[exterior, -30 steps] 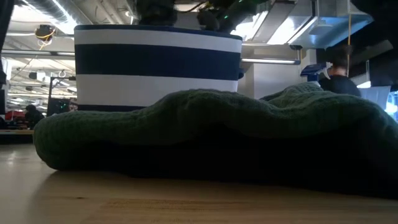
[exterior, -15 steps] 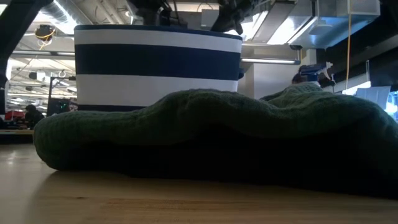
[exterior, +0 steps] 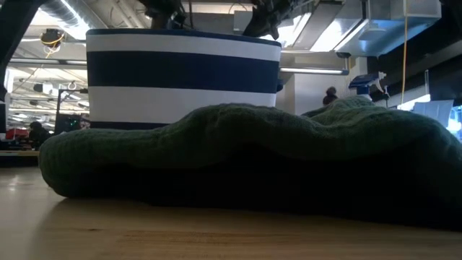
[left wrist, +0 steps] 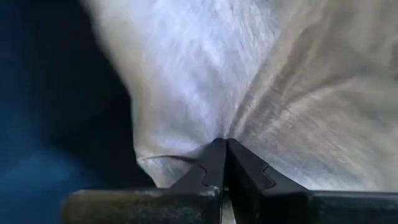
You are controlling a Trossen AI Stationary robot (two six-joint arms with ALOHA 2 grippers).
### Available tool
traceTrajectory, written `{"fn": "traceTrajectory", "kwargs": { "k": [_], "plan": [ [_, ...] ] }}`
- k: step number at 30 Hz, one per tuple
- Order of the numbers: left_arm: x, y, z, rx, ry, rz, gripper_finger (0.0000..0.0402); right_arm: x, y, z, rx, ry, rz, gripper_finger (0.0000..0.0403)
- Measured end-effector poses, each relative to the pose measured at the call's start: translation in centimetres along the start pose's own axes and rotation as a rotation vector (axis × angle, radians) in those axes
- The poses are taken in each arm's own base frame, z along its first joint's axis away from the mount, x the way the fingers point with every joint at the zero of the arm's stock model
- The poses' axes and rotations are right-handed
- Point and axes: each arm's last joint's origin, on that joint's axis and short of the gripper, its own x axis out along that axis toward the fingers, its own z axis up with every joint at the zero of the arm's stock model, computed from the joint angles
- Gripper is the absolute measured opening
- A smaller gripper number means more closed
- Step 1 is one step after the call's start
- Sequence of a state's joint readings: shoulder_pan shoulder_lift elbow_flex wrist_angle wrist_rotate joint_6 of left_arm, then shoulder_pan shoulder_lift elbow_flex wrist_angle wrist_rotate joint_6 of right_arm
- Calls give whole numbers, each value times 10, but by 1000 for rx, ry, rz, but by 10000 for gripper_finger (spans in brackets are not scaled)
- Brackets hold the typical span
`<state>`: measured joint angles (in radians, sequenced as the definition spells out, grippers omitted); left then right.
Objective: Fold Laundry from Bin
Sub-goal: Put the folded gray shirt into the blue bin
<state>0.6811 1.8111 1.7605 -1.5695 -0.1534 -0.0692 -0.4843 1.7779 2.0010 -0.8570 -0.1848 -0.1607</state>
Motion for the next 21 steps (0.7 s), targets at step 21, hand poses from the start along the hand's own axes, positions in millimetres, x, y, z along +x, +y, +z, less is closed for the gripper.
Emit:
{"fn": "traceTrajectory", "kwargs": {
  "k": [21],
  "plan": [
    [26, 3, -14, 13, 93, -2, 27, -23, 4, 4, -7, -35, -8, 26]
  ]
}}
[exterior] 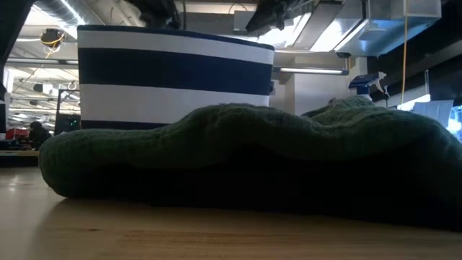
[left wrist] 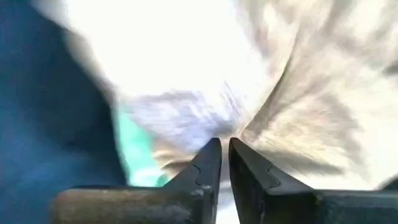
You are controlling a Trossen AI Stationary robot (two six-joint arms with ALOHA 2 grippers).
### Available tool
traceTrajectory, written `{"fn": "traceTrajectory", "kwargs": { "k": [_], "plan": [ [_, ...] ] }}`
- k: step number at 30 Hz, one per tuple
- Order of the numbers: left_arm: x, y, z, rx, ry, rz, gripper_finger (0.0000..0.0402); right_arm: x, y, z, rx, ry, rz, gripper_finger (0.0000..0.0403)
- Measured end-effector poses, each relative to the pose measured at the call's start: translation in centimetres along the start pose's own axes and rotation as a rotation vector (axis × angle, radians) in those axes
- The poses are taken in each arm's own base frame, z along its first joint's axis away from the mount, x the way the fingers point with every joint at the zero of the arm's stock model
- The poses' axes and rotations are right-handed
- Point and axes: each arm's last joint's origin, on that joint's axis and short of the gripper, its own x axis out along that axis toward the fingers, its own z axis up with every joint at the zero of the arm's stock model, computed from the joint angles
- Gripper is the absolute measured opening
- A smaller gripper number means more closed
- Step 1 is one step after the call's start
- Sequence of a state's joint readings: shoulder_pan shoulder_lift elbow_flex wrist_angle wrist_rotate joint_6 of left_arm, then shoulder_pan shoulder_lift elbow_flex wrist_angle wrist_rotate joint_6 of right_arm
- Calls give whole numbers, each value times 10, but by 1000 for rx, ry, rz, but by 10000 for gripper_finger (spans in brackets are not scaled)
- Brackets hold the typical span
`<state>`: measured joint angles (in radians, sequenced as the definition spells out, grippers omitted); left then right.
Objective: Fold Laundry from Bin
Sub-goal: Put the folded gray shirt into the blue bin, then put the folded green polo shirt into the blue bin
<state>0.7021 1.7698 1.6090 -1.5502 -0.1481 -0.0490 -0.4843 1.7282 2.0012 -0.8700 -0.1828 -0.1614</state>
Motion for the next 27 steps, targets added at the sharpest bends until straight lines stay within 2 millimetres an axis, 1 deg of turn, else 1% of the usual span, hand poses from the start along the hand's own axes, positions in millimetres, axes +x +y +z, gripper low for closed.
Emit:
{"fn": "traceTrajectory", "kwargs": {
  "k": [4, 7, 11, 15, 18, 21, 23, 25, 27],
  "plan": [
    [-38, 6, -9, -13, -131, 1, 39, -17, 2, 4, -7, -35, -18, 26],
    [-66, 10, -20, -27, -243, -21, 49, -29, 4, 6, -11, -59, -25, 26],
    [-98, 9, -36, 18, -378, -65, 59, -43, 6, 8, -16, -85, -29, 26],
    [-130, -7, -56, 136, -558, -111, 57, -56, 12, 11, -25, -126, -25, 18],
    [-150, -24, -75, 216, -723, -132, 44, -64, 20, 13, -25, -149, -9, 4],
    [-170, -38, -95, 250, -894, -135, 22, -69, 36, 15, -47, -164, 36, 8],
    [-181, -46, -107, 224, -985, -140, 8, -69, 48, 17, -81, -169, 73, 7],
    [-188, -55, -115, 207, -1048, -163, 3, -68, 60, 17, -107, -169, 112, 3],
    [-192, -66, -120, 204, -1081, -174, 4, -62, 73, 15, -126, -161, 176, 3]
  ]
}}
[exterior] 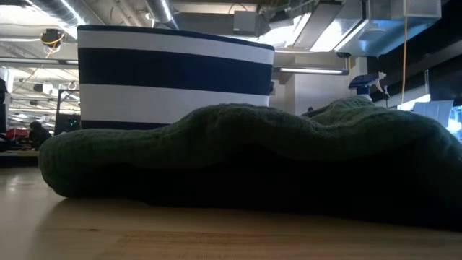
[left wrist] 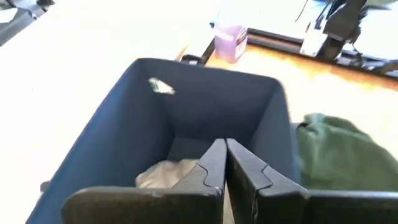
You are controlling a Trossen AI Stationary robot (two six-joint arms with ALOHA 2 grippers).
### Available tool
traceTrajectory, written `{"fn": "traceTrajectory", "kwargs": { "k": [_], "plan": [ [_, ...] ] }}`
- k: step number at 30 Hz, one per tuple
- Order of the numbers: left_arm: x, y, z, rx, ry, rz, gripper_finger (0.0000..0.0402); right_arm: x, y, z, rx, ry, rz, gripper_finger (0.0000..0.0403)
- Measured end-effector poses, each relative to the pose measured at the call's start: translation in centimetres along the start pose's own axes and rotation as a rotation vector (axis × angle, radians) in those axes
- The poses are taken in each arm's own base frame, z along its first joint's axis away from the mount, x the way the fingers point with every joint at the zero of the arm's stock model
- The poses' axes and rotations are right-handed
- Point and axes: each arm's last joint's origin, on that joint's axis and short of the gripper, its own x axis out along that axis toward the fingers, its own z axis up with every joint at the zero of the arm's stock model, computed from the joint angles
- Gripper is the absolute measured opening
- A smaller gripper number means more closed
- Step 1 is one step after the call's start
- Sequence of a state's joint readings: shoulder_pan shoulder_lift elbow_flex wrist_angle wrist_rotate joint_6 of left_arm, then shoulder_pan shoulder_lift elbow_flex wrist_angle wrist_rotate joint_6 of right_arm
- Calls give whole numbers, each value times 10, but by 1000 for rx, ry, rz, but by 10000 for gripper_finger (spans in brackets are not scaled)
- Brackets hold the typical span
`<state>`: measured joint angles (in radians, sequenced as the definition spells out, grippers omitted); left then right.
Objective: Fold Laundry from Bin
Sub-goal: Put the folded green polo shirt into the blue bin
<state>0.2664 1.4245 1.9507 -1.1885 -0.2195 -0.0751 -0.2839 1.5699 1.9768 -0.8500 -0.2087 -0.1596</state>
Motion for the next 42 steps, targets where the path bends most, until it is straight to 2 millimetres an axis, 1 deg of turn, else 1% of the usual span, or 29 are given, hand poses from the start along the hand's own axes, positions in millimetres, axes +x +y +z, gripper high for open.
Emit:
{"fn": "traceTrajectory", "kwargs": {
  "k": [2, 4, 6, 9, 13, 16, 21, 26, 29, 42],
  "plan": [
    [-2, -13, 1, -17, -26, 12, 2, 5, 12, -7, 8, 20, 74, 4],
    [-3, -25, 2, -54, -54, 46, 2, 11, 24, -20, 8, 36, 142, 3],
    [-4, -32, 2, -105, -76, 78, 1, 16, 36, -34, 17, 13, 174, 2],
    [-5, -39, 1, -211, -88, 93, 1, 21, 49, -58, 66, -65, 204, 4],
    [-7, -44, 0, -338, -105, 98, 1, 24, 64, -93, 113, -101, 258, 4],
    [-8, -46, -1, -378, -112, 114, 1, 20, 72, -106, 105, -104, 280, 4],
    [-8, -45, -3, -447, -97, 121, 0, 23, 74, -118, 90, -73, 286, 4],
    [-8, -45, -3, -468, -95, 120, 0, 25, 74, -123, 65, -65, 284, 4],
    [-8, -45, -4, -465, -86, 123, 0, 25, 75, -124, 55, -62, 300, 4],
    [-8, -45, -6, -565, -80, 125, 0, 25, 75, -126, 10, -50, 309, 5]
  ]
}}
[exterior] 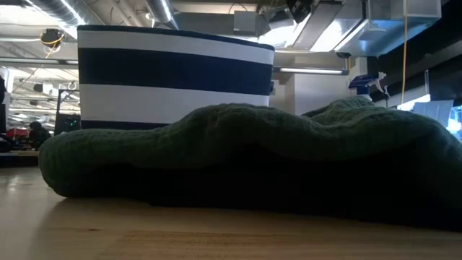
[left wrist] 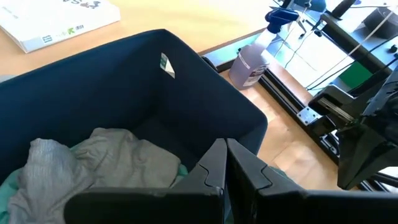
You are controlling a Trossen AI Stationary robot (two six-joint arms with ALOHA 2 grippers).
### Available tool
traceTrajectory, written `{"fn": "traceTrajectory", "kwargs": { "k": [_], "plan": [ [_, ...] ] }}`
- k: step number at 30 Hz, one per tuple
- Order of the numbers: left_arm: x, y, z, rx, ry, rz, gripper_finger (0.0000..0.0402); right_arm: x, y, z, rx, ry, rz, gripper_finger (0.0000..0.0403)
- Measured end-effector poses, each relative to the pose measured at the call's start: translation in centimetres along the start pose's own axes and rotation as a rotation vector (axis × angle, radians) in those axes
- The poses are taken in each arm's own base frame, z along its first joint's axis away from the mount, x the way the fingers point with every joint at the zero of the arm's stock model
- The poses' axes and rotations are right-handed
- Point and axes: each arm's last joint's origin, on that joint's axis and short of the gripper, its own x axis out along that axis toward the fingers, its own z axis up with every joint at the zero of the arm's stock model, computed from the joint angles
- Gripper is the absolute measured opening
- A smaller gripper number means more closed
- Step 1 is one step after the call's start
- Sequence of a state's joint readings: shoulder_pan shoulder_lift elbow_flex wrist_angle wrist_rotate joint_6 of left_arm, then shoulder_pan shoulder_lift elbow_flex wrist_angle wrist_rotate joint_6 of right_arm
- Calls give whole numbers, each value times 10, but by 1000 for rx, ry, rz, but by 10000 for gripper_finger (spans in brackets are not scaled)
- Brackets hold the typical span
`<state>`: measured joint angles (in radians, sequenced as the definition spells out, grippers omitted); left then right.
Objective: Fold Laundry from Bin
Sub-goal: Put the folded green polo shirt into the blue bin
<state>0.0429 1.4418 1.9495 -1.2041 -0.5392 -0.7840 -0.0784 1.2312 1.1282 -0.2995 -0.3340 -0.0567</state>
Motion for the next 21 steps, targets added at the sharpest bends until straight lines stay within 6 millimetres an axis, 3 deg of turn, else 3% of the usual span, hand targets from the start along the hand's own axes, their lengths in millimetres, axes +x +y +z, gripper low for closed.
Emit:
{"fn": "traceTrajectory", "kwargs": {
  "k": [9, 21],
  "plan": [
    [0, 0, 0, -1, 3, -3, 0, 0, 0, -2, 2, 19, 1, 5],
    [15, -7, -9, 54, 66, 32, 0, 0, -1, -4, -17, 46, -29, 5]
  ]
}}
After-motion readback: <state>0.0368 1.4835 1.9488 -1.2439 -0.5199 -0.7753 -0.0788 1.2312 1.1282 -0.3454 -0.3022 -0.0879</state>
